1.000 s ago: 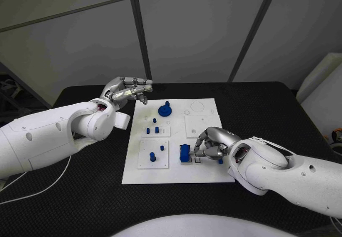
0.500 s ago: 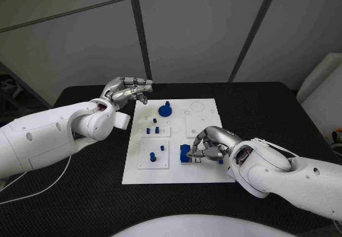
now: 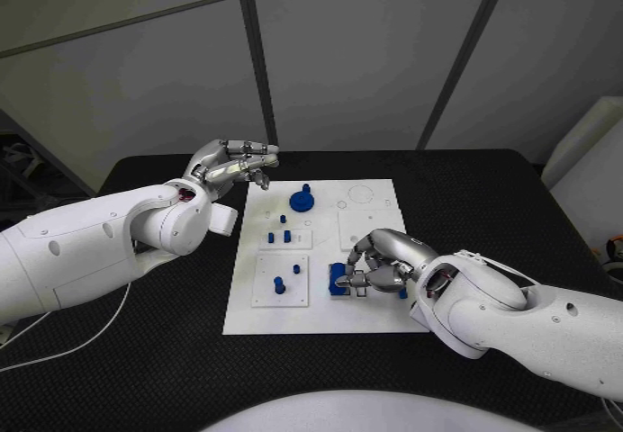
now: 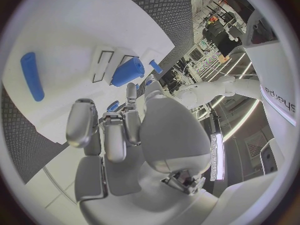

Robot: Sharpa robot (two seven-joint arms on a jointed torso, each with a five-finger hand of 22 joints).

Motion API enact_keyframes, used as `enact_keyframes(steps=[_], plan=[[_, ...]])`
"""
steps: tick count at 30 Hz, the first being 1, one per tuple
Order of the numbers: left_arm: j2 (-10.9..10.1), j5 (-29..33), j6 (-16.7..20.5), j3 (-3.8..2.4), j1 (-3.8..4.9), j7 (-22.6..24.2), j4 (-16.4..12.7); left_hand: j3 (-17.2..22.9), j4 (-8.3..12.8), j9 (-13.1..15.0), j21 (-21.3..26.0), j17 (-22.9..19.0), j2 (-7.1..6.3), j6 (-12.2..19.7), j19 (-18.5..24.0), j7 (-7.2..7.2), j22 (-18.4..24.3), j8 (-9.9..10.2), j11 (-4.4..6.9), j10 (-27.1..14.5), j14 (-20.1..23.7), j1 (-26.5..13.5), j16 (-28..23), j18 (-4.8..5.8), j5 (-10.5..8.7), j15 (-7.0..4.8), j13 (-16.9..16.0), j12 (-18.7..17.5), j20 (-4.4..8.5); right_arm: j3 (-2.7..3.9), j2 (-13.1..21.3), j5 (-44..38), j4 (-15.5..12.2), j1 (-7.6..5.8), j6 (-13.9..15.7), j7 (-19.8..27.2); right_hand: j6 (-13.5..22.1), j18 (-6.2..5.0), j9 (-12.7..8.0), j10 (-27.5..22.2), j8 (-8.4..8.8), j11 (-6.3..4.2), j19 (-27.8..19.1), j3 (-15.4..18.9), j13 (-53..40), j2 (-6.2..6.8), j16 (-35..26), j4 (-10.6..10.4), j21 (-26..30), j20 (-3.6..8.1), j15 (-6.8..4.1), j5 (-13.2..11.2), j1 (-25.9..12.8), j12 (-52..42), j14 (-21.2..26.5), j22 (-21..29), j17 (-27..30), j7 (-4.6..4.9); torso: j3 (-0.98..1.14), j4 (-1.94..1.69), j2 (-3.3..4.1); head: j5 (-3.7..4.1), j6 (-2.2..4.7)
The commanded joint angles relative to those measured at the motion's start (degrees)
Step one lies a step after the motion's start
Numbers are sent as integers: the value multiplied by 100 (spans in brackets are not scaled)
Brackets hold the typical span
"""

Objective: Assemble the parts on the task board

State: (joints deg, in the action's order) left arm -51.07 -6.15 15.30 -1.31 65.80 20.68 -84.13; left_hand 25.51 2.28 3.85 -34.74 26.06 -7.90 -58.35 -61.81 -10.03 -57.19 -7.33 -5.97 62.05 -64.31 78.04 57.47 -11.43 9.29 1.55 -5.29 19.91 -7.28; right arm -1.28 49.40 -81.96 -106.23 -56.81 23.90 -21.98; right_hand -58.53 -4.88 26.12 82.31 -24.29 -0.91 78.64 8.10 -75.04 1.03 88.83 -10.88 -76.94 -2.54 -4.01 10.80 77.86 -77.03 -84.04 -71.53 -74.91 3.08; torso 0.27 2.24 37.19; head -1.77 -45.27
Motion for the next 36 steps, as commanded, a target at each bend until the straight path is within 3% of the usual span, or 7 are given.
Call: enact_keyframes(steps=[1, 15, 21, 30, 36], plan=[[-4, 3, -48, -4, 7, 24, -7, -48, -1, -2, 37, -7, 31, 17, 41, -34, 7, -28, -9, -36, 37, -1, -4, 98, -2, 8, -8, 38, -9, 0, -46, -94, 44, -6, -110, -83, -48, 74, 12, 13, -35, -6, 17, -23, -355, -54, 18, 43, -30, 22, -30, -30, 117, -20, -547, -7, -1280, -4, 5, 4, 0, -8, -5], [0, 3, -52, -4, 7, 21, -4, -48, -1, -2, 37, -7, 31, 17, 41, -34, 7, -28, -9, -36, 37, -1, -4, 98, -2, 8, -8, 38, -9, -1, -132, -331, 156, -6, -288, -312, -161, 74, 92, 90, -175, -83, 21, -133, -463, -84, 16, 237, -31, 72, -91, -35, 440, -127, -547, -19, -1278, -94, 5, 13, -3, -8, -24], [4, 3, -56, -4, 7, 21, 2, -48, -1, -2, 37, -7, 31, 17, 41, -34, 7, -28, -9, -36, 37, -1, -4, 98, -2, 8, -8, 38, -9, -1, -71, -415, 142, -6, -310, -351, -166, 76, 107, 131, -206, -109, 23, -252, -524, -144, 19, 335, -30, 100, -117, -253, 621, -187, -548, -26, -1285, -120, 4, 12, -5, 3, -25], [-2, 3, -55, -4, 6, 18, 4, -48, -1, -2, 37, -7, 31, 17, 41, -34, 7, -28, -9, -36, 37, -1, -4, 98, -2, 8, -8, 38, -9, -1, 23, -454, 75, -5, -324, -303, -166, 78, 106, 145, -209, -115, 28, -297, -549, -141, 19, 381, -35, 108, -123, -268, 694, -212, -548, -36, -1287, -123, 7, 10, 1, 4, -24], [-8, 3, -55, -4, 4, 17, 1, -48, -1, -2, 37, -7, 31, 17, 41, -34, 7, -28, -9, -36, 37, -1, -4, 98, -2, 8, -8, 38, -9, -1, 148, -337, 16, -5, -84, -199, -53, 75, 76, 54, -144, -68, 7, -267, -435, -104, 11, 292, -10, 99, -95, -268, 550, -67, -544, -7, -1269, -60, 5, 7, -1, 13, -12]])
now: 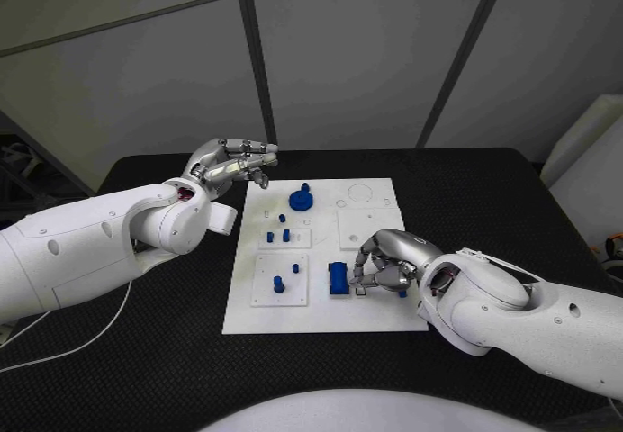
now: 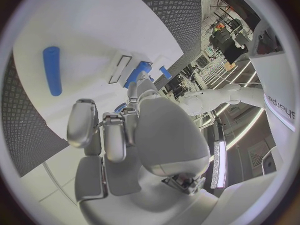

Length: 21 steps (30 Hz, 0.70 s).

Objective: Assemble the parts on the task board

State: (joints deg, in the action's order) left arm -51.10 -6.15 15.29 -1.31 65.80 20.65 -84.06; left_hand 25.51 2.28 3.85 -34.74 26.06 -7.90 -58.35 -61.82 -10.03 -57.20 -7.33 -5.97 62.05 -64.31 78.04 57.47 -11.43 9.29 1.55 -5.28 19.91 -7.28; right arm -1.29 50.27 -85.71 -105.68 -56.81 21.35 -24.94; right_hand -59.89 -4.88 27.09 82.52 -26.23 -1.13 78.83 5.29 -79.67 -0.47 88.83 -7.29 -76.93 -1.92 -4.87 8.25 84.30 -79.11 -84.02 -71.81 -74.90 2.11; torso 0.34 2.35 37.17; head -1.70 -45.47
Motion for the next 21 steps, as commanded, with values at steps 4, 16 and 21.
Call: enact_keyframes(steps=[4, 16, 21], plan=[[-14, 3, -54, -4, 3, 23, -11, -47, -1, -2, 37, -8, 31, 17, 41, -34, 7, -28, -9, -36, 37, -1, -4, 98, -2, 8, -8, 38, -9, 1, 293, 256, -117, -5, 373, 223, 442, 68, -186, -66, 383, 88, -55, 5, 142, 17, -12, -201, 39, -22, 89, 66, -235, 294, -536, 80, -1223, 211, 0, 5, -2, 9, 15], [-35, 3, -66, -3, -1, 33, -55, -53, -8, -2, 48, -14, 42, 22, 39, -35, 13, -31, -10, -49, 40, -7, -1, 98, -1, 9, -9, 55, -11, 0, 1251, 432, -300, -7, 392, 174, 332, 37, -645, -164, 1073, 251, -121, 72, 293, 90, -64, -552, 125, -205, 247, 519, -537, 504, -512, 171, -1119, 378, -7, 6, -2, 162, 50], [-31, 3, -72, -3, -3, 35, -54, -53, -8, -2, 48, -14, 42, 22, 39, -35, 13, -31, -10, -49, 40, -7, -1, 98, -1, 9, -9, 55, -11, -2, 1360, 252, -281, -3, 307, 5, 162, 34, -736, -163, 1180, 236, -123, 211, 305, 176, -72, -679, 136, -203, 236, 897, -649, 529, -510, 177, -1106, 358, 4, 20, -1, 196, 50]])
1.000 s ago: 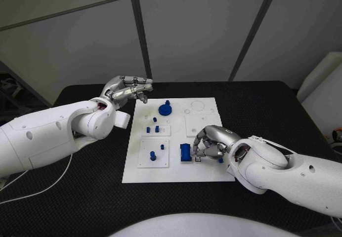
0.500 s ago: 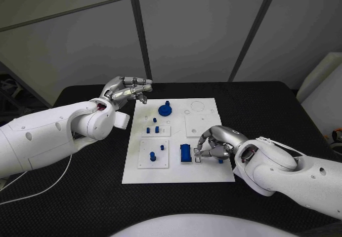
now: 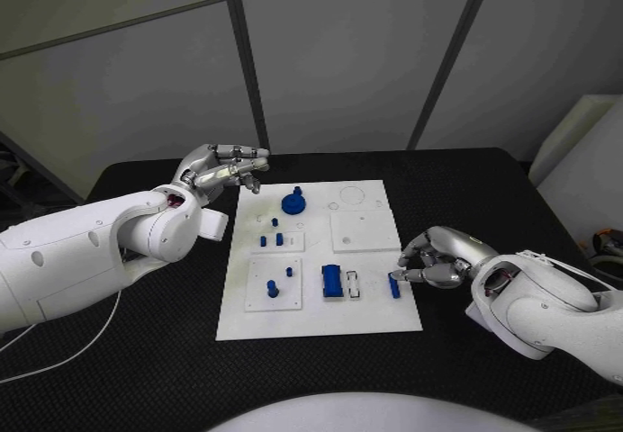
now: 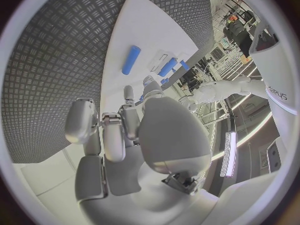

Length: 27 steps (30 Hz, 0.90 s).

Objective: Assemble the parts on the task board

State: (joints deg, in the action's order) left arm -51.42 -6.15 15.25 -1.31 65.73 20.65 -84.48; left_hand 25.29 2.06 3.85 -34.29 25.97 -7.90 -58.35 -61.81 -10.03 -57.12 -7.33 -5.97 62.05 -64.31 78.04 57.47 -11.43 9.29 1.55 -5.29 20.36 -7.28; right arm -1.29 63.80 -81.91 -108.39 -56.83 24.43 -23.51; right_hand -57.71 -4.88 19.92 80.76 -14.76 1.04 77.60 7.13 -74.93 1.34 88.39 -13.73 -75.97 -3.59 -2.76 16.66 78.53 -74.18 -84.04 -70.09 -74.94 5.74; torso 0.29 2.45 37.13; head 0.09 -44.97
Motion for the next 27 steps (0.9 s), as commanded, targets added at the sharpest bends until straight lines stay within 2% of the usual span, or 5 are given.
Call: enact_keyframes(steps=[1, 9, 13, 19, 27], plan=[[3, 3, -70, -3, 2, 35, -11, -30, 14, -2, 4, -5, 42, 22, 39, -35, 5, -32, -10, -49, 40, -7, -1, 98, -1, 9, -8, 10, -11, -2, 7, -162, -4, -1, -23, -171, -84, 33, -28, 14, 43, 15, -1, 52, -167, 4, -29, -60, 42, -35, 23, 85, -96, 40, -507, 7, -1100, -10, 12, 4, 6, 23, 0], [11, 3, -83, -3, -5, 36, -8, -30, 14, -2, 4, -5, 42, 22, 39, -35, 5, -32, -10, -49, 40, -7, -1, 98, -1, 9, -8, 10, -11, -5, -45, -411, 76, 5, -261, -438, -267, 26, -35, 12, 35, -22, -14, 197, -157, 70, -51, -199, 69, -15, -5, 149, -212, 62, -497, 32, -1059, -58, 0, -22, 6, 63, -11], [6, 3, -83, -3, -8, 37, -7, -30, 14, -2, 4, -5, 42, 22, 39, -35, 5, -32, -10, -49, 40, -7, -1, 98, -1, 9, -8, 10, -11, -6, -146, -485, 135, 17, -333, -510, -328, 25, -13, 9, 18, -43, -18, 272, -153, 96, -58, -242, 80, 2, -23, 254, -246, 74, -495, 40, -1049, -84, 9, -7, 10, 54, -17], [-1, 3, -82, -3, -11, 35, -15, -30, 14, -2, 4, -5, 42, 22, 39, -35, 5, -32, -10, -49, 40, -7, -1, 98, -1, 9, -8, 10, -11, -7, -240, -556, 184, 116, -444, -566, -332, 24, -10, 9, 18, -46, -21, 286, -152, 100, -61, -246, 84, 4, -26, 273, -249, 75, -494, 44, -1043, -86, 1, -22, 10, 60, -37], [-18, 3, -79, -3, -12, 36, -23, -30, 14, -2, 4, -5, 42, 22, 39, -35, 5, -32, -10, -49, 40, -7, -1, 98, -1, 9, -8, 10, -11, -7, -349, -622, 246, 203, -679, -637, -349, 22, 0, 2, 9, -51, -25, 302, -144, 109, -63, -242, 91, 8, -30, 289, -238, 88, -493, 52, -1041, -94, 6, -15, 6, 41, -65]])
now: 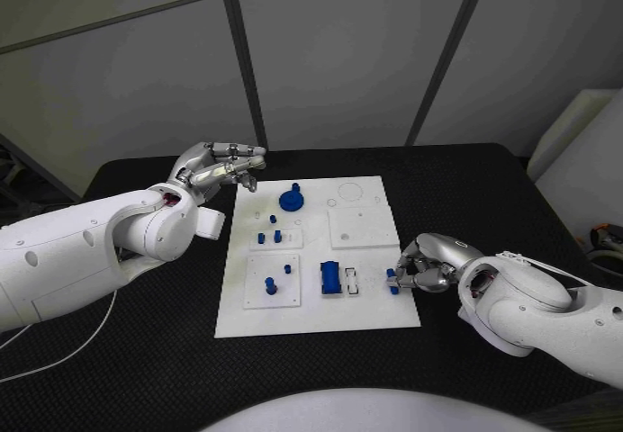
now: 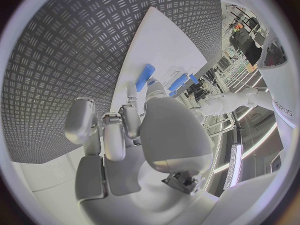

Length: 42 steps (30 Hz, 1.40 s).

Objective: Assemble the parts on the task board

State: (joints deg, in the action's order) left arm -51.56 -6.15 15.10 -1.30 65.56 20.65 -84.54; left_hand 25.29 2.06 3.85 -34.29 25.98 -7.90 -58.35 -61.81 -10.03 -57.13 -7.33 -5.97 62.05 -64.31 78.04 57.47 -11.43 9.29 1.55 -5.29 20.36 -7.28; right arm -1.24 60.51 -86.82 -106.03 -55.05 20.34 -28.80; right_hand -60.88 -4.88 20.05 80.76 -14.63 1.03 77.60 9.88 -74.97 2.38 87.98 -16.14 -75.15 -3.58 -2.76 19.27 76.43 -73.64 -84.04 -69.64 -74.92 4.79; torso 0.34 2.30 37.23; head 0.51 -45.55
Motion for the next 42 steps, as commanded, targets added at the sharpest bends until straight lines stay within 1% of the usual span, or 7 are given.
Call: enact_keyframes(steps=[1, 14, 18, 25, 32, 36, 42], plan=[[-4, 3, -64, -4, 4, 36, -18, -30, 14, -2, 4, -6, 42, 22, 39, -35, 6, -31, -10, -49, 40, -7, 0, 98, -1, 9, -8, 10, -11, -12, -30, -144, 14, 32, -298, -116, -37, 23, -11, 1, -6, -52, -26, 30, -141, 8, -23, 1, 11, 9, -30, 32, -23, 35, -493, 9, -1041, 0, 0, 1, -6, -1, -11], [-2, 3, -68, -4, -1, 33, -16, -30, 14, -2, 4, -6, 42, 22, 39, -35, 6, -31, -10, -49, 40, -7, 0, 98, -1, 9, -8, 10, -11, -12, -189, -529, 49, 68, -520, -187, -42, 21, 44, -20, -19, -80, -31, 25, -130, 37, -28, 225, 32, 39, -60, 25, 394, 67, -493, 22, -1040, -23, -2, -2, -11, 1, 1], [-3, 3, -70, -4, -2, 33, -18, -30, 14, -2, 4, -6, 42, 22, 39, -35, 6, -31, -10, -49, 40, -7, 0, 98, -1, 9, -8, 10, -11, -12, -248, -869, 62, 75, -680, -227, -11, 17, 61, -54, 0, -69, -49, -29, -103, 48, -34, 384, 62, 42, -53, -265, 654, 115, -491, 49, -1032, -2, -3, -7, -9, 1, 3], [-1, 3, -69, -4, -5, 34, -19, -38, 9, -2, 11, -10, 42, 23, 39, -34, 10, -34, -10, -55, 43, -15, 1, 98, -1, 11, -9, 20, -13, -12, -357, -1315, 93, 81, -944, -271, 75, 6, 59, -133, 53, -34, -94, -51, -28, 88, -65, 460, 121, 24, -27, -258, 759, 226, -477, 114, -978, 38, -3, 0, -8, -1, 7], [0, 3, -67, -4, -6, 34, -22, -38, 9, -2, 11, -10, 42, 23, 39, -34, 10, -34, -10, -55, 43, -15, 1, 98, -1, 11, -9, 20, -13, -12, -413, -1475, 116, 85, -1100, -293, 120, -5, 58, -184, 95, -9, -128, -91, 3, 79, -86, 490, 169, 1, -4, 54, 820, 281, -469, 161, -945, 66, -3, 3, -4, -7, 5], [-1, 3, -67, -4, -6, 35, -24, -38, 9, -2, 11, -10, 42, 23, 39, -34, 10, -34, -10, -55, 43, -15, 1, 98, -1, 11, -9, 20, -13, -12, -427, -1495, 121, 85, -1091, -312, 98, -7, 63, -183, 105, -18, -123, -128, -6, 57, -90, 470, 172, -2, -6, 453, 834, 275, -469, 156, -943, 61, -3, -2, -4, -9, 7], [1, 3, -69, -4, -6, 36, -22, -38, 9, -2, 11, -10, 42, 23, 39, -34, 10, -34, -10, -55, 43, -15, 1, 98, -1, 11, -9, 20, -13, -12, -407, -1313, 74, 86, -956, -331, -14, 2, 74, -137, 96, -84, -80, -365, -49, -90, -73, 431, 135, 39, -60, 1403, 978, 228, -479, 102, -982, -6, 2, 2, -7, -17, 2]])
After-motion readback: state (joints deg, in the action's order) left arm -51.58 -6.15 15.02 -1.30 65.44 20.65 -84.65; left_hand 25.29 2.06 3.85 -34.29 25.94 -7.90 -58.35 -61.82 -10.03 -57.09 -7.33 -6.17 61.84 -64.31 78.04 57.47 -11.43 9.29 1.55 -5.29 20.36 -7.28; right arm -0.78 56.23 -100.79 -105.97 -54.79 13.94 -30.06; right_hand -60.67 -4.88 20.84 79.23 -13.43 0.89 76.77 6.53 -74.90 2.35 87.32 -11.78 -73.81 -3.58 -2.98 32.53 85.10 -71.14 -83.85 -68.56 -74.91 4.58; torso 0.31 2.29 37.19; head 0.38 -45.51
